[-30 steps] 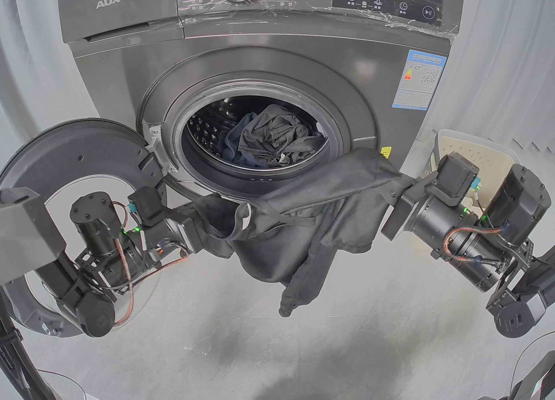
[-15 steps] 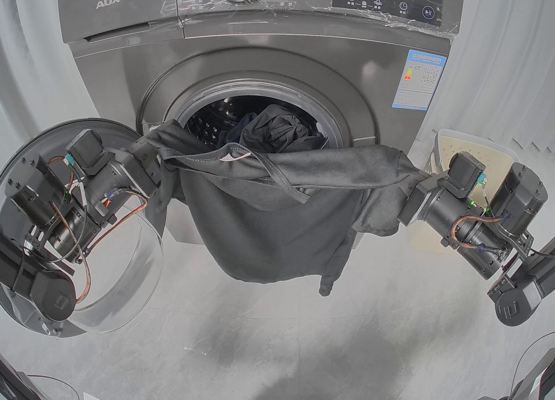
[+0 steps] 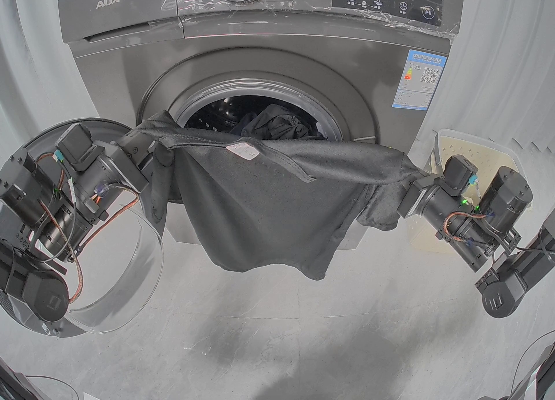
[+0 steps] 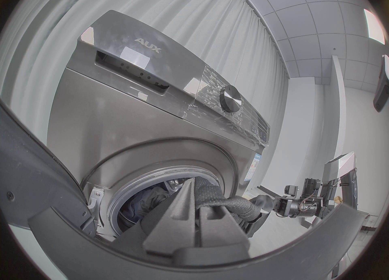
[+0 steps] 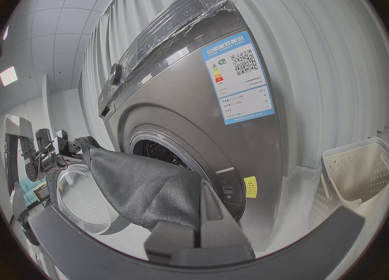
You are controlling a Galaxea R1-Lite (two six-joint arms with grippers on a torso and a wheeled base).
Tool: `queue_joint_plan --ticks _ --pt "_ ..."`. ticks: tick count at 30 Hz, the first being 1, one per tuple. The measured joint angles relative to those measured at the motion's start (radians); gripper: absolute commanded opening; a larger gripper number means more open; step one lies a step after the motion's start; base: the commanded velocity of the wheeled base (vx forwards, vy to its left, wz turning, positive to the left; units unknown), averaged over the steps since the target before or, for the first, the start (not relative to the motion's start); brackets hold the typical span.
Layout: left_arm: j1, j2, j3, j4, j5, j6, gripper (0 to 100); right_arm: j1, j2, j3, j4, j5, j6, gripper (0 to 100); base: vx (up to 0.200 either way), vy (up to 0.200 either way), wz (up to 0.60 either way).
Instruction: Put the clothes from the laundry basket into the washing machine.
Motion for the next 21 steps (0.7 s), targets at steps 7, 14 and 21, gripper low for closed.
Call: queue_joint_plan --ticks 7,14,21 --pt "0.004 -0.003 0.006 0.001 0.001 0.001 0 0.017 -0.032 -0.017 0.018 -0.001 -0.003 0 0.0 0.0 0.0" --pt "0.019 -0.02 0.03 0.003 -0.01 0.003 0 0.031 -0.071 -0.018 0.05 -0.003 -0.007 0 0.0 0.0 0.0" --pt "0.039 -0.059 0.063 0.01 -0.038 0.002 0 0.028 -0.1 -0.013 0.064 -0.003 -0.008 0 0.0 0.0 0.0"
